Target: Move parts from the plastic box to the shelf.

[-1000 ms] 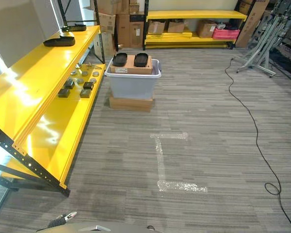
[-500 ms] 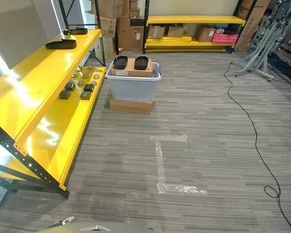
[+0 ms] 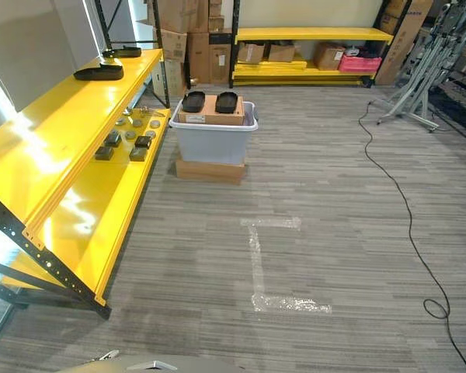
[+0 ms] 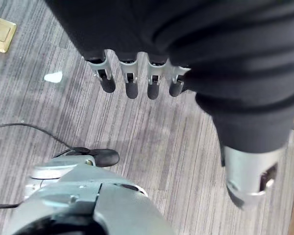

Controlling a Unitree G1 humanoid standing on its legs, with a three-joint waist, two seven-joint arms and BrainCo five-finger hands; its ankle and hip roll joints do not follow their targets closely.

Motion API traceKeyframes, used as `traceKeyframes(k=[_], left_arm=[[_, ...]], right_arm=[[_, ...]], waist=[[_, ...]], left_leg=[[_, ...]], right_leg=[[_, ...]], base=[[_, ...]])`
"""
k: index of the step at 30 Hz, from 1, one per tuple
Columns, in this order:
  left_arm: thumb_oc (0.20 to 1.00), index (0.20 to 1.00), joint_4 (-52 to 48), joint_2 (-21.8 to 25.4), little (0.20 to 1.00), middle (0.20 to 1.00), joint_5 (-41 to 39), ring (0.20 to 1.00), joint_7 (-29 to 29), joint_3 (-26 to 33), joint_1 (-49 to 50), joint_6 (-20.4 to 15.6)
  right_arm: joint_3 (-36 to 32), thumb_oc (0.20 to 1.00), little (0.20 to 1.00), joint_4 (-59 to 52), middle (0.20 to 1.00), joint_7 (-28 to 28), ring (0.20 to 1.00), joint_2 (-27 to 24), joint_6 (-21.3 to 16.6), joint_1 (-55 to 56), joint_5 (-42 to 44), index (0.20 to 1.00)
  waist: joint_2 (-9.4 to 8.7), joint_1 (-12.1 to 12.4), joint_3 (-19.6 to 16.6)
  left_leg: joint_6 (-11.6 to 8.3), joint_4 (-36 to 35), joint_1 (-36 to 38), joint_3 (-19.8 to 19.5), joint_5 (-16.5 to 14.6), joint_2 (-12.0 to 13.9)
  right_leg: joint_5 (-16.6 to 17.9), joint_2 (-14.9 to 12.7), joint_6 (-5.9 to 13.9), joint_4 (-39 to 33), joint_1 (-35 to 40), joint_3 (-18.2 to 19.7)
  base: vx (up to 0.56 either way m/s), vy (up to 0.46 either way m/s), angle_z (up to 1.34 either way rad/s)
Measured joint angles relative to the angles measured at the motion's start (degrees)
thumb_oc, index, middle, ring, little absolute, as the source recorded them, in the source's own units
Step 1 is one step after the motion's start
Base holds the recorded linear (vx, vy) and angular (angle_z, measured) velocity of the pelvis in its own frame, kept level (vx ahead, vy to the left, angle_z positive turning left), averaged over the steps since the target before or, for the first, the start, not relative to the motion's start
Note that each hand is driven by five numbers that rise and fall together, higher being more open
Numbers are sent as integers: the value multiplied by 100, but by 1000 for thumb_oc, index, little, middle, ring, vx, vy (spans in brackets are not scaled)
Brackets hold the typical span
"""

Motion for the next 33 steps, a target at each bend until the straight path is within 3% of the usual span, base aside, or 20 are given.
traceKeyframes(k=[10,15,16,17,18,23,28,33], left_arm=[[1000,1000,-721,3,1000,1000,-405,1000,-56,5,-334,-67],[1000,1000,-1643,74,1000,1000,-929,1000,-38,-28,-411,-49],[1000,1000,-2106,152,1000,1000,-1088,1000,-33,-44,-416,37],[1000,1000,-3442,335,1000,1000,-1423,1000,74,-36,-360,306],[1000,1000,-3977,386,1000,1000,-1565,1000,96,-4,-395,290],[1000,1000,-5762,420,1000,1000,-1763,1000,386,388,-401,323],[1000,1000,-6517,687,1000,1000,-1726,1000,798,482,-657,237],[1000,1000,-7223,746,1000,1000,-1717,1000,1174,659,-724,229]], right_arm=[[-133,1000,1000,-335,1000,9,1000,-75,-680,-341,1004,1000],[-78,1000,1000,-1331,1000,-20,1000,-84,-1087,-385,1420,1000],[27,1000,1000,-1871,1000,-57,1000,-105,-1075,-373,1524,1000],[422,1000,1000,-4135,1000,-504,1000,-314,-654,-22,1784,1000],[464,1000,1000,-5012,1000,-622,1000,-362,-701,4,1834,1000],[221,1000,1000,-7979,1000,-1140,1000,-488,-82,4,1840,1000],[-148,1000,1000,-8166,1000,-1154,1000,-948,277,-282,1721,1000],[-364,1000,1000,-8680,1000,-1180,1000,-1186,382,-450,1722,1000]], waist=[[-41,-5,-19],[-51,-27,5],[-74,-35,41],[-109,-58,176],[-136,-108,191],[-134,-215,216],[-157,-325,294],[-83,-319,362]], left_leg=[[7,1,56,-75,13,-1],[7,0,119,-73,12,0],[3,0,116,-74,20,3],[39,-1,105,-67,69,6],[50,-1,93,-48,84,9],[66,11,52,107,91,2],[51,-1,52,127,83,-7],[20,-2,45,142,60,-3]], right_leg=[[-7,-3,-9,4,94,-100],[-20,-2,4,28,164,-100],[-17,1,2,33,161,-98],[5,5,-5,25,145,-92],[17,8,-3,27,125,-74],[56,8,6,37,29,46],[101,-1,-16,36,23,57],[86,5,6,35,7,55]], base=[[21,-7,4],[-8,-15,0],[-39,-49,-1],[-39,-35,-4],[-34,-20,-5],[-44,2,-12],[0,3,-2],[0,0,0]])
